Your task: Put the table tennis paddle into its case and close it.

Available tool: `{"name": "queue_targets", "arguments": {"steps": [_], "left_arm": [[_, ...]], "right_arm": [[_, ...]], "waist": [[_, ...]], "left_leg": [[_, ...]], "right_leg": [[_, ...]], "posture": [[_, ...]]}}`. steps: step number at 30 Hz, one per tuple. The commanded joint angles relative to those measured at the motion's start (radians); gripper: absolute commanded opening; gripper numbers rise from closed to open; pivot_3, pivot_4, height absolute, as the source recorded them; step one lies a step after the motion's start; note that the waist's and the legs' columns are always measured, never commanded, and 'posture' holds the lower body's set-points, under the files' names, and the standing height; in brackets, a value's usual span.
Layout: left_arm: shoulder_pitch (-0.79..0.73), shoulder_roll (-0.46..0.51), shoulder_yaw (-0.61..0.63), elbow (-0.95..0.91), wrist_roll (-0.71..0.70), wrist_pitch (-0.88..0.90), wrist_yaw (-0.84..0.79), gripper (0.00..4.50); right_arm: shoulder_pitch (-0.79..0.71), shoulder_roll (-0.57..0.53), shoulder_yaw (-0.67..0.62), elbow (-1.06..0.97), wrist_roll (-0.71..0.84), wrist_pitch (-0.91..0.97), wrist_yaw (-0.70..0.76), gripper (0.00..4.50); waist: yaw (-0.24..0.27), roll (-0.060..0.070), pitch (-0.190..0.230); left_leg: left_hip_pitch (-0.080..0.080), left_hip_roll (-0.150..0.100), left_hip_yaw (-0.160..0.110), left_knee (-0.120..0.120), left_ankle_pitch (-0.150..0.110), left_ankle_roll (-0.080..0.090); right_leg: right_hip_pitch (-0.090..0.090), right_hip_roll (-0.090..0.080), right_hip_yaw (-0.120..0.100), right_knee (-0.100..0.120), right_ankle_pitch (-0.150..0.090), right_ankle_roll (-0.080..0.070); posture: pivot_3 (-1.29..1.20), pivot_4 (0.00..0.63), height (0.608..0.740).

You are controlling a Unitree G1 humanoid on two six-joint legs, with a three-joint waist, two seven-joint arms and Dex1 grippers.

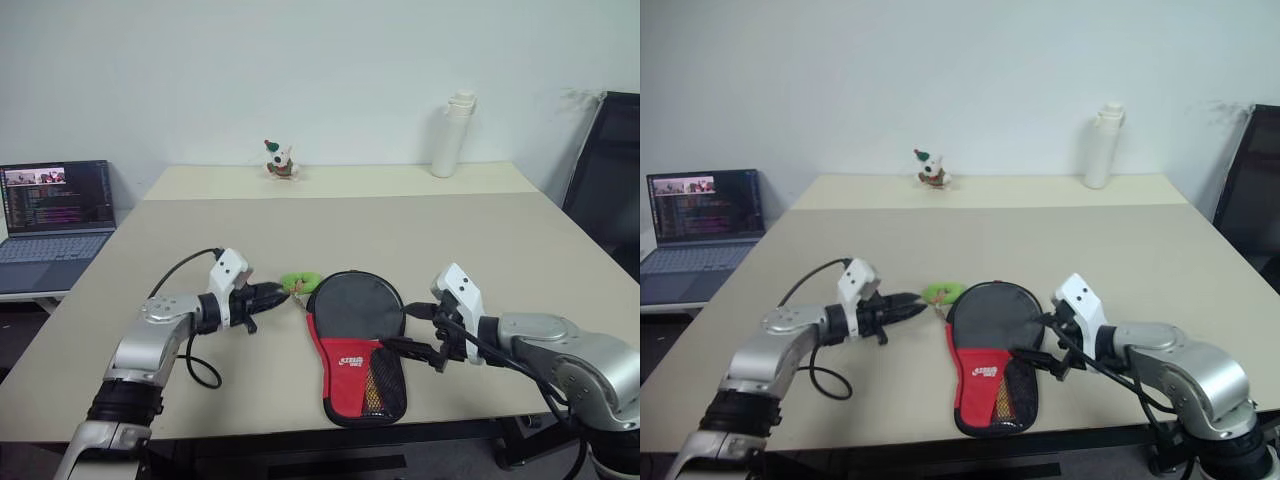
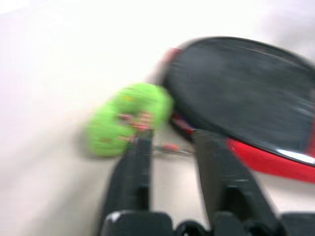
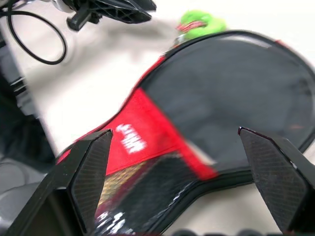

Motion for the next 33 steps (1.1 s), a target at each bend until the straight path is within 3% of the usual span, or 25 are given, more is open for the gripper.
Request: {"name": "queue_targets", "arguments": {"steps": [1, 6, 16, 24, 27, 33], "left_arm": [[-0.059, -0.026, 0.01, 0.074, 0.027, -0.038, 0.033, 2.74], [-0.159, -0.078, -0.01, 0.224, 0.064, -0.038, 0.049, 4.46], [-0.348, -0.161, -0.056, 0.585, 0.163, -0.072, 0.046, 4.46], [-0.372, -0.19, -0.076, 0.692, 0.216, -0.125, 0.01, 4.46], [-0.373, -0.194, -0.068, 0.703, 0.219, -0.134, 0.009, 3.87], [-0.349, -0.203, -0.053, 0.686, 0.212, -0.125, 0.004, 1.79]], "right_arm": [[-0.031, 0.009, 0.031, 0.015, -0.046, -0.092, -0.008, 4.5], [-0.068, 0.044, 0.088, 0.058, -0.091, -0.154, -0.011, 4.5], [-0.085, 0.085, 0.143, 0.082, -0.13, -0.183, -0.023, 4.5], [-0.101, 0.126, 0.162, 0.106, -0.222, -0.253, -0.087, 4.5], [-0.112, 0.152, 0.173, 0.129, -0.237, -0.258, -0.095, 4.5], [-0.151, 0.267, 0.223, 0.204, -0.257, -0.272, -0.116, 4.5]], "waist": [[0.0, 0.0, 0.0], [0.001, 0.0, 0.0], [0.0, 0.0, 0.0], [0.001, -0.001, 0.0], [0.002, -0.001, -0.001], [0.001, -0.001, -0.001]], "left_leg": [[0.0, 0.0, 0.0, 0.0, 0.0, 0.0], [0.0, 0.0, 0.0, 0.0, 0.0, 0.0], [0.0, -0.002, 0.0, 0.0, 0.0, 0.0], [0.0, -0.002, 0.0, 0.0, 0.0, 0.0], [0.0, -0.001, 0.0, 0.001, 0.0, 0.0], [0.0, -0.001, 0.0, 0.001, 0.0, 0.0]], "right_leg": [[0.0, 0.0, 0.0, 0.0, 0.0, 0.0], [0.0, 0.0, -0.001, 0.0, 0.0, 0.0], [0.0, 0.0, -0.001, 0.0, 0.001, -0.001], [0.0, 0.0, -0.001, 0.001, 0.0, -0.001], [0.0, 0.0, -0.001, 0.002, 0.0, -0.001], [0.0, 0.0, -0.001, 0.002, 0.003, -0.005]], "posture": [[0.0, 0.15, 0.74], [0.0, 0.15, 0.74], [0.0, 0.15, 0.74], [0.0, 0.15, 0.74], [0.0, 0.15, 0.74], [0.0, 0.15, 0.74]]}}
